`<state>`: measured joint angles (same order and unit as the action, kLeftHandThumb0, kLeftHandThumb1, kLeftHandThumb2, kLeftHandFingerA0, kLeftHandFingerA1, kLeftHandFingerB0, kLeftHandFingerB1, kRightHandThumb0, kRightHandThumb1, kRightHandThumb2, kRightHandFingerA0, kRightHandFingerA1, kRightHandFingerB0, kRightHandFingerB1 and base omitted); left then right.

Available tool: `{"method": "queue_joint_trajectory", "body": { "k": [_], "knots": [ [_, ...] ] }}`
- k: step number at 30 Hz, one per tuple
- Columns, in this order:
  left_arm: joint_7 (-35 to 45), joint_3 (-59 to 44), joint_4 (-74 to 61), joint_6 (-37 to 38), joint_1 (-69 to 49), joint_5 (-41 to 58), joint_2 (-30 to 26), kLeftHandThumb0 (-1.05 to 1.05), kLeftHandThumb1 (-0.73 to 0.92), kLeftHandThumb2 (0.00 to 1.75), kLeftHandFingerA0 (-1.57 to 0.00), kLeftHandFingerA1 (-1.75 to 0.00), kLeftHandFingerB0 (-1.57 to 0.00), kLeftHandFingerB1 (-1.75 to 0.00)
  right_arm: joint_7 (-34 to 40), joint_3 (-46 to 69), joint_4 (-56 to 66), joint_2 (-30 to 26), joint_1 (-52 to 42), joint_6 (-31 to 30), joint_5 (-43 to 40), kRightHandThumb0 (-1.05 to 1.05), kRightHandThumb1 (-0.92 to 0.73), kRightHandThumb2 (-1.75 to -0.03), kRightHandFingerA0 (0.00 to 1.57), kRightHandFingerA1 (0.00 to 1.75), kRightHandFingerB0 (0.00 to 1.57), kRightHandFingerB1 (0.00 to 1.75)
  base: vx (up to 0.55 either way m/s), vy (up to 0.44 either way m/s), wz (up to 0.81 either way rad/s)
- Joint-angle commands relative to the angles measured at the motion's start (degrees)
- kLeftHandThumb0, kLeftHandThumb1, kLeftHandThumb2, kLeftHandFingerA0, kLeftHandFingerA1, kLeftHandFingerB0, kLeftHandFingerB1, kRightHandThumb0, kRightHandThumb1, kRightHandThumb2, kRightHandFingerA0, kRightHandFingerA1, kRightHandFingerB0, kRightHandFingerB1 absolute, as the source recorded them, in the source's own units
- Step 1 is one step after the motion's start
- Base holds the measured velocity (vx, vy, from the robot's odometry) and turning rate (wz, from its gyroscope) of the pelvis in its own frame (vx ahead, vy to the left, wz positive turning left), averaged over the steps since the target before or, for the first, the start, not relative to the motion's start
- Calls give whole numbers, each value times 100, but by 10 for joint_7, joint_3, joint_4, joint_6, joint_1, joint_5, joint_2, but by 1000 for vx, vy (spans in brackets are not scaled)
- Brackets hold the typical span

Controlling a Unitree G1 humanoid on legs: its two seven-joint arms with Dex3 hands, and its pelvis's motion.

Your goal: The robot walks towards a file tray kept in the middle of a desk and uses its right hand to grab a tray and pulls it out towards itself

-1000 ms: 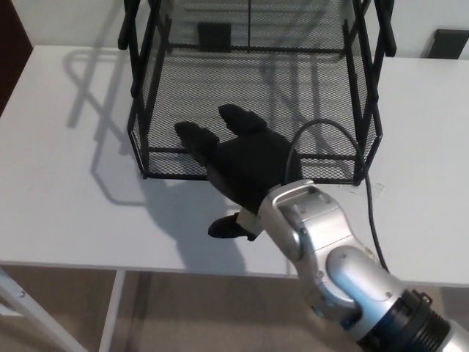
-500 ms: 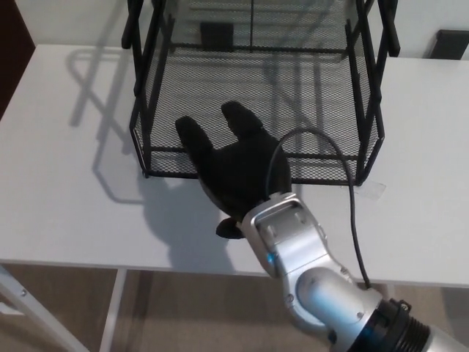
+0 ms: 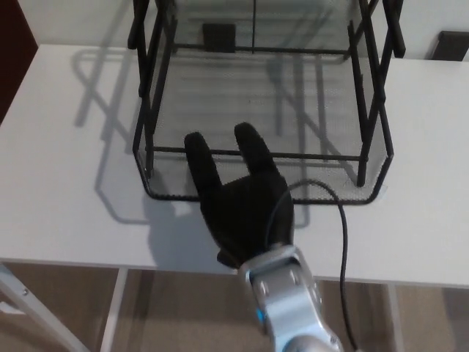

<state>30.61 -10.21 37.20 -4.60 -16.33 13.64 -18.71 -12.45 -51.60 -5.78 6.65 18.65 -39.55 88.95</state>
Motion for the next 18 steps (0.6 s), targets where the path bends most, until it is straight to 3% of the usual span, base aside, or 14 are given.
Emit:
{"method": "queue_joint_trajectory", "body": {
  "k": [1, 4, 5, 8, 11, 16, 17, 18],
  "knots": [
    [-3, -3, -16, -27, -7, -4, -11, -39, 28, 66, -65, -57, -29, -50, -35, -19, 38, -15, -65, -3, 32, -80, -45, -85, 0, 1, 0, 0, 0, 0, 0],
    [2, -4, -22, -33, -10, 0, -12, -38, 28, 65, -66, -57, -28, -50, -35, -27, 59, -14, -95, -1, 47, -80, -47, -82, 0, 0, 0, 0, 0, 0, 0],
    [3, -3, -23, -31, -11, -1, -13, -30, 34, 54, -73, -48, -30, -44, -30, -27, 66, -11, -107, 0, 44, -79, -47, -81, 0, 0, 0, 0, 0, 0, 0],
    [-1, 0, -40, -38, -14, -4, -13, -30, 33, 56, -75, -49, -30, -43, -18, -37, 87, -16, -129, 12, 45, -81, -48, -82, 0, 1, 0, 0, 0, 0, 0],
    [9, -1, -32, -29, -12, -3, -14, -42, 27, 68, -54, -57, -28, -53, -21, -55, 118, -11, -151, 17, 51, -78, -47, -81, 0, 5, 0, 0, 0, 0, 0],
    [2, 5, -26, -22, -7, -14, -17, -40, 28, 68, -63, -60, -29, -52, -15, -88, 151, -8, -168, 27, 74, -75, -45, -78, 0, 4, 0, 0, 0, 0, 0],
    [3, 5, -28, -24, -8, -12, -17, -31, 35, 54, -71, -54, -33, -45, -17, -92, 153, -7, -169, 29, 81, -76, -45, -79, 0, 4, 0, 0, 0, 0, 0],
    [-2, 3, -30, -28, -8, -11, -16, -23, 20, 79, -69, -73, -25, -57, -16, -99, 156, -6, -173, 31, 85, -76, -44, -80, 0, 4, 0, 0, 0, 0, 0]
  ]
}}
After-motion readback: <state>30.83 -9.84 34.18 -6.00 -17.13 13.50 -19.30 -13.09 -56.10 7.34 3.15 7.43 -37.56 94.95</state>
